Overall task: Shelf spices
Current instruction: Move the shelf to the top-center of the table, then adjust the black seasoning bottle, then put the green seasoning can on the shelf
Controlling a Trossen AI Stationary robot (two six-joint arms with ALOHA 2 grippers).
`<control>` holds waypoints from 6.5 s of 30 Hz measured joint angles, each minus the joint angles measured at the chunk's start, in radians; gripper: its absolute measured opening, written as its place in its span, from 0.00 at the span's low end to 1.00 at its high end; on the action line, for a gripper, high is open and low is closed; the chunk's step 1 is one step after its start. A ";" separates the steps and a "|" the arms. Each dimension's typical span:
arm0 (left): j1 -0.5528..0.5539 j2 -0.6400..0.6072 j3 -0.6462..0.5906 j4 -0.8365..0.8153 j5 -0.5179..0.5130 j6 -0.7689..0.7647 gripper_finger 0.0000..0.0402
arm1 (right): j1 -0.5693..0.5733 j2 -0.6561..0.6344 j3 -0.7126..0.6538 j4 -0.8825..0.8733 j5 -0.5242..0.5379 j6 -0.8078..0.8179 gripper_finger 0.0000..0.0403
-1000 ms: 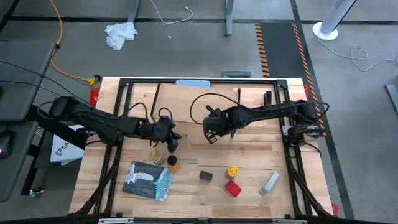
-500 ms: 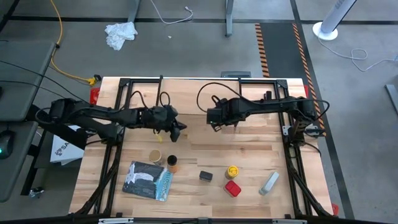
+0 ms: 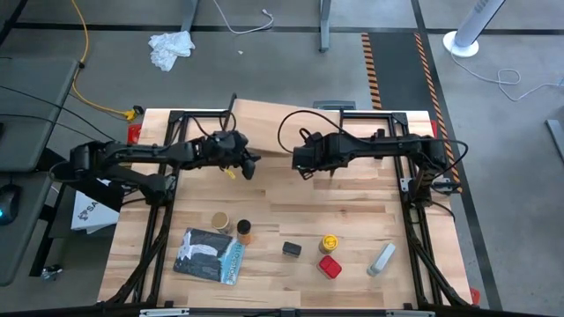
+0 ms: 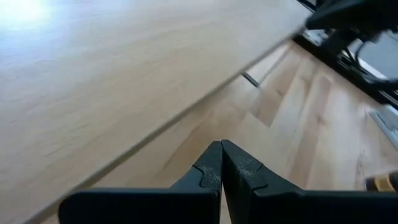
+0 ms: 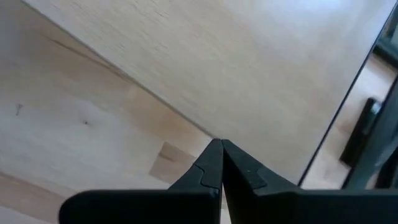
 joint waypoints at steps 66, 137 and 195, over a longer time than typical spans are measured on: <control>-0.046 -0.070 0.098 -0.042 0.342 0.134 0.00 | -0.111 -0.150 -0.307 0.130 0.006 -0.118 0.00; -1.033 0.252 0.313 -0.627 -0.409 -1.102 0.00 | 0.472 -0.498 -0.307 0.364 0.002 0.131 0.00; -0.974 0.321 0.321 -0.555 -0.343 -1.256 0.00 | 0.472 -0.499 -0.307 0.342 0.067 0.107 0.00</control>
